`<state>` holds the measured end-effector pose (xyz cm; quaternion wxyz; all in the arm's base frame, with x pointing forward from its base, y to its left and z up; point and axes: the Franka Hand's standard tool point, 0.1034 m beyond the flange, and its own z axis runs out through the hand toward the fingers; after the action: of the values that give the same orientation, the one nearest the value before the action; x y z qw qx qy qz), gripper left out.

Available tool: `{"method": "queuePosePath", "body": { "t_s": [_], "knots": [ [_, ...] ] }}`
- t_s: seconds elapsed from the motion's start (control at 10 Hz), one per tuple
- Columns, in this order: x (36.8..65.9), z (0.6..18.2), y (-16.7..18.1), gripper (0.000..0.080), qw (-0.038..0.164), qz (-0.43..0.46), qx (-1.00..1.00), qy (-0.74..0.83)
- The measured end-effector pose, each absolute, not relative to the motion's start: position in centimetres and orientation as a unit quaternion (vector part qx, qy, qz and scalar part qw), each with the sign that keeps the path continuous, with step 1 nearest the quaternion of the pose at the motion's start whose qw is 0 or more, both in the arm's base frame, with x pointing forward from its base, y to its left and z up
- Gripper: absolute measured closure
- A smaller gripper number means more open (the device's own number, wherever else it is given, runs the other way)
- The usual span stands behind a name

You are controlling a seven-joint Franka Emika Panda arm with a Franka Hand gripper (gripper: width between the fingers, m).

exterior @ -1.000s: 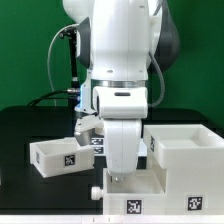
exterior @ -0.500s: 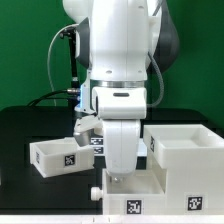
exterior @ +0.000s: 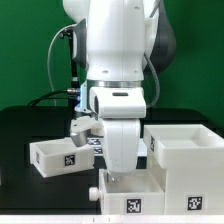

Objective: Assemble drawer

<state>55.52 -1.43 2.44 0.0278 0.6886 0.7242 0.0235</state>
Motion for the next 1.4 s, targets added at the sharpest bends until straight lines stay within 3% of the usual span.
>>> {"method": "queuePosePath", "body": {
  "t_s": [1.4],
  "knots": [
    [55.61,2.42,-1.14,0.076,0.029,0.027,0.707,0.706]
  ]
}}
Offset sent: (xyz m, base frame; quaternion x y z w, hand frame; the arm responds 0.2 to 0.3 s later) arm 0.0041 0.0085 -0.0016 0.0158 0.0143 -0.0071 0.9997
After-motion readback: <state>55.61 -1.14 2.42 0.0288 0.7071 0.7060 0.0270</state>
